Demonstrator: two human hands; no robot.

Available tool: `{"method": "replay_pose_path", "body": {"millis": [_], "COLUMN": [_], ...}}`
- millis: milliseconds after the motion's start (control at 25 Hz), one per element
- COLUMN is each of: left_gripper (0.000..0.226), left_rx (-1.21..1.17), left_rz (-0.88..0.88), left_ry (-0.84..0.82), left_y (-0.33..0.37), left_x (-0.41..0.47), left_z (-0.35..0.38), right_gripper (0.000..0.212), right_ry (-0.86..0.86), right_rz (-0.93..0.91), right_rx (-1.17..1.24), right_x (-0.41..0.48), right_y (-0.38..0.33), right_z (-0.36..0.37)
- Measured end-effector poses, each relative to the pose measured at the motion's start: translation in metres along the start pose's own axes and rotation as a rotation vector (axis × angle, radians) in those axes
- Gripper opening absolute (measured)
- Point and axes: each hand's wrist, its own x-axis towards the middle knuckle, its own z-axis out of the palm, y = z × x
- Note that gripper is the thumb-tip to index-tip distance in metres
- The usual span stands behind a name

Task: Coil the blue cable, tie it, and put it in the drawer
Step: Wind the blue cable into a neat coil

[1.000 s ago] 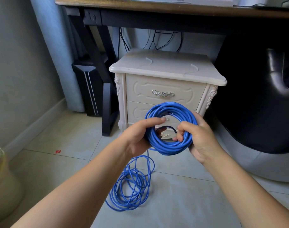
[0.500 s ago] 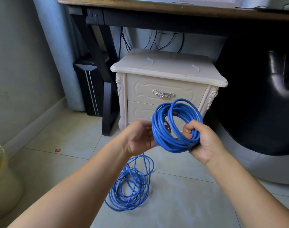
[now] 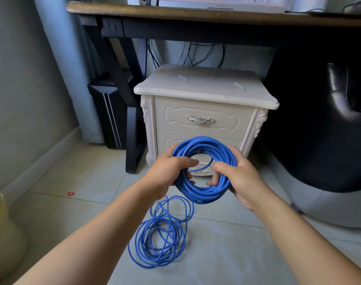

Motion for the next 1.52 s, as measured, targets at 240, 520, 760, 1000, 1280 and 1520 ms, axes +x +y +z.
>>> {"method": "replay_pose_path", "body": {"millis": [240,520,760,1000,1280,1520], "left_gripper": [0.028,0.027,0.035,0.031,0.034,0.036], "left_rx": [0.146,0.208,0.418,0.269,0.183,0.118], "left_rz": [0.207,0.241,0.305,0.313,0.295,0.337], "left_ry": [-0.165,-0.214,-0.080,0.067,0.147,0.223], "left_y": [0.011,0.014,0.019,0.011,0.004,0.007], "left_x": [-0.005,-0.002,0.000,0.003,0.001,-0.003], "left_z": [-0.012,-0.023,-0.024,-0.022,-0.007,0.004], "right_gripper": [0.028,0.031,0.017,0.026,0.058,0.042], "right_ry": [0.127,-0.125,0.010,0.064,0.050,0.133], "right_rz": [-0.085,0.019,-0.163,-0.201,-0.114,-0.041], "right_rx": [-0.072,-0.021,-0.085,-0.218,-0.441,-0.301], "right_x": [0.017,0.014,0.015,0.002,-0.004,-0.004], "right_y": [-0.004,-0.013,-0.020,-0.006,0.000,0.004], "right_z": [-0.030,-0.033,-0.029,-0.001,0.007,0.011]}}
